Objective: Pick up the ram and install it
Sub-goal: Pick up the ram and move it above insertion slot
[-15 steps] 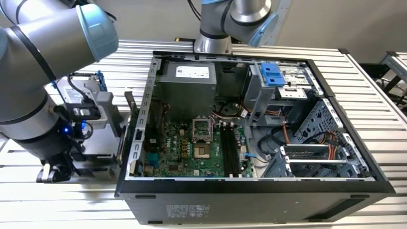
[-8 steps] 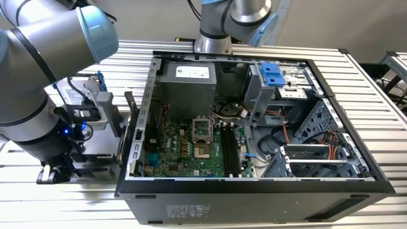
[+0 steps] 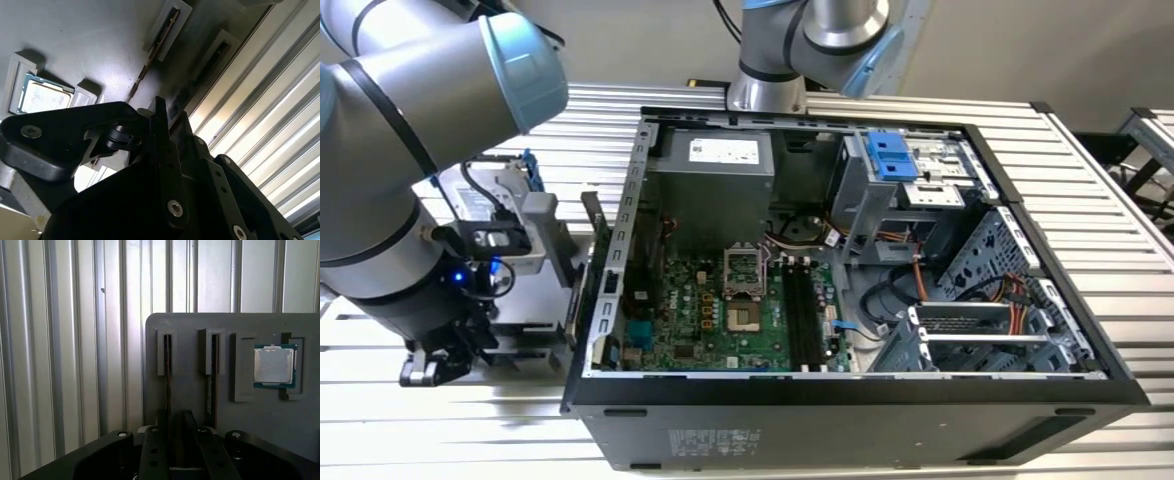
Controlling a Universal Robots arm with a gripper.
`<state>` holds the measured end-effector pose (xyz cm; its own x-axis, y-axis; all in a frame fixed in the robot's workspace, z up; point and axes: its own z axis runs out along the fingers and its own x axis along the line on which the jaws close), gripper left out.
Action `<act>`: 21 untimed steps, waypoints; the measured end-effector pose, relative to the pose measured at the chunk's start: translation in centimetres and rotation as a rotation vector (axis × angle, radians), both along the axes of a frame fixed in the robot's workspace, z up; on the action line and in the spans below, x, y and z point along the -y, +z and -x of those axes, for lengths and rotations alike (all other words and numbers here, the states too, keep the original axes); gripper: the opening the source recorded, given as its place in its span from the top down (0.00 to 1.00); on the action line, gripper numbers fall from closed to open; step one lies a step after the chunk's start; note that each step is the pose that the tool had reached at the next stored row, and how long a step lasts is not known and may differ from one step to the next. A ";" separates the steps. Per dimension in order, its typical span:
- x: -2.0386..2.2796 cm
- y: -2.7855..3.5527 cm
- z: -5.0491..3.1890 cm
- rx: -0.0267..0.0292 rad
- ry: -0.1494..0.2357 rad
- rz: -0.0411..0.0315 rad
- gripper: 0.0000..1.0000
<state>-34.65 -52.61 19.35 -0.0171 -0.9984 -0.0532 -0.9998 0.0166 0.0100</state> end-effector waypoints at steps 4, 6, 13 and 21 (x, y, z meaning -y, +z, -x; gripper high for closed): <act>0.03 0.00 0.00 0.0000 0.000 0.0000 0.00; 0.04 0.00 0.00 0.0000 0.000 0.0001 0.00; 0.11 0.00 0.00 -0.0001 0.000 0.0001 1.00; 0.19 0.00 0.00 0.0000 0.000 0.0000 1.00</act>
